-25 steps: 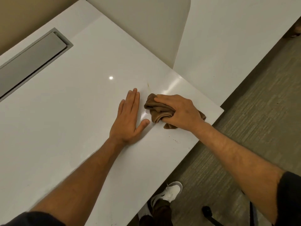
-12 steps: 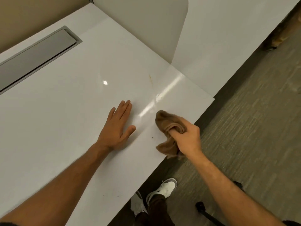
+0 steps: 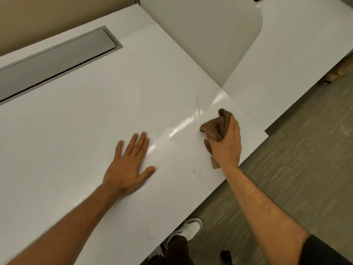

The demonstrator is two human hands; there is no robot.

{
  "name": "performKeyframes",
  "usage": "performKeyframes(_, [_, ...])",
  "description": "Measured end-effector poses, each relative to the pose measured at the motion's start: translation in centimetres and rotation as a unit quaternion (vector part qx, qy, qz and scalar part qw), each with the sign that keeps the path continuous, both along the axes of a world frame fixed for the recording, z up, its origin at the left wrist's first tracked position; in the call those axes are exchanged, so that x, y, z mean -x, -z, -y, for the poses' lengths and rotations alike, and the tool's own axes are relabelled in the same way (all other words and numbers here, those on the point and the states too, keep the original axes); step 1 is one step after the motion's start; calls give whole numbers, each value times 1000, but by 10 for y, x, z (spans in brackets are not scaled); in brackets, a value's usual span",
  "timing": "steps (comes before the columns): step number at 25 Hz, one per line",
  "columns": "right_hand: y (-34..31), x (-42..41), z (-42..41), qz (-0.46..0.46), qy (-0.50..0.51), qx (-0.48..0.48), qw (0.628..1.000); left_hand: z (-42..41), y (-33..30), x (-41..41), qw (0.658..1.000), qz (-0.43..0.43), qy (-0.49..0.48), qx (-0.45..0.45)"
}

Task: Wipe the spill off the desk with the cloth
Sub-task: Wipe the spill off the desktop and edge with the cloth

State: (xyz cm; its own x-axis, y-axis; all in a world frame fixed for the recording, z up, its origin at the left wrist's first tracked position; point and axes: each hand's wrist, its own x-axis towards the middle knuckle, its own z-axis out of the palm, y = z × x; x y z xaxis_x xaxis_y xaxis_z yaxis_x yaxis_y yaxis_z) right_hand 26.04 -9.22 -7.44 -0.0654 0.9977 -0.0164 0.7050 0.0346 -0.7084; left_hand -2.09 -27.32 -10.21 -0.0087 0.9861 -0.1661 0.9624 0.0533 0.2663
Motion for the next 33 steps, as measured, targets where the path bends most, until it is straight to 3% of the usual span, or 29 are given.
performKeyframes(9, [-13, 73, -124, -69, -138, 13, 988, -1, 6, 1, 1000, -1, -4, -9])
performKeyframes(14, [-3, 48, -67, -45, -310, 14, 949, -1, 2, 0, 1000, 7, -7, -2])
performKeyframes(17, [10, 15, -9, -13, -352, -8, 936, 0, 0, 0, 1000, 8, -6, 7])
performKeyframes(23, [13, -6, 88, 0, -303, -43, 952, 0, -2, -1, 1000, 10, 1, 8])
performKeyframes(26, [13, -3, 134, -13, -352, -60, 934, -1, -6, 0, 1000, 14, 10, 14])
performKeyframes(29, [-8, -14, 143, -61, -379, 52, 922, 9, -18, -1, 998, 55, 36, -8])
performKeyframes(31, [-30, -22, 124, -106, -309, 152, 933, 27, -25, 1, 995, 85, 30, -39])
performKeyframes(33, [-41, -20, 95, -154, -163, 155, 962, 54, -28, 13, 994, 97, 7, -53])
